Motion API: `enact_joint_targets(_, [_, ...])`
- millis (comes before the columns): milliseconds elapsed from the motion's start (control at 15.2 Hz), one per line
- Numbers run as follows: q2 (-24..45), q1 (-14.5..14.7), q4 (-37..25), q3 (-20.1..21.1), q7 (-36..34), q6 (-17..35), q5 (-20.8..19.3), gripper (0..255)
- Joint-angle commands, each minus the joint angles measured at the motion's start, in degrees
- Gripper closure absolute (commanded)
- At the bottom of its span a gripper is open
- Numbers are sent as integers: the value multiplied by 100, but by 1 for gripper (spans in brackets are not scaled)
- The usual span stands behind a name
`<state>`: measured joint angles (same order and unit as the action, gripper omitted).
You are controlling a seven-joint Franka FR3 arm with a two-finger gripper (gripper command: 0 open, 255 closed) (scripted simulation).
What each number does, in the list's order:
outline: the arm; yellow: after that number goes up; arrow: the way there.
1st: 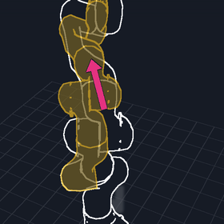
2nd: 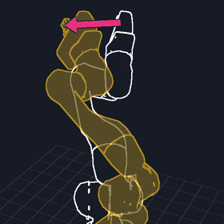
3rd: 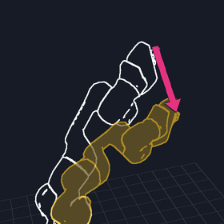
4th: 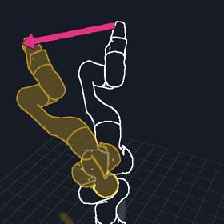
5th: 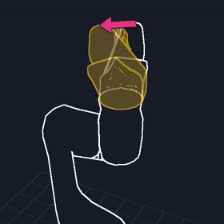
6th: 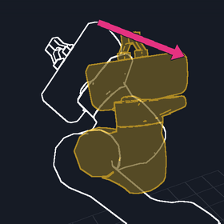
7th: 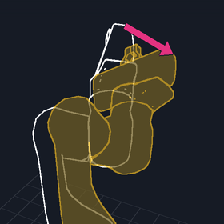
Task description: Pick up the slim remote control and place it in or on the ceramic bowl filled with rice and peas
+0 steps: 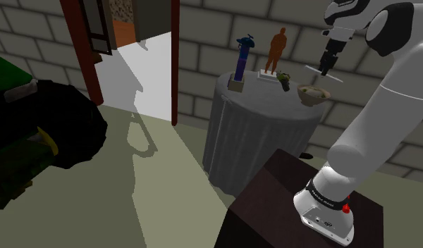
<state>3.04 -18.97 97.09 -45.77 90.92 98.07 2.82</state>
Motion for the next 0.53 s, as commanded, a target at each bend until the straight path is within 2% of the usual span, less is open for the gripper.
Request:
enact_joint_targets(0, [-36, -25, 142, -25, 58, 115, -27, 255])
enact_joint_targets(462, [-20, -19, 667, -20, 74, 651, -10, 255])
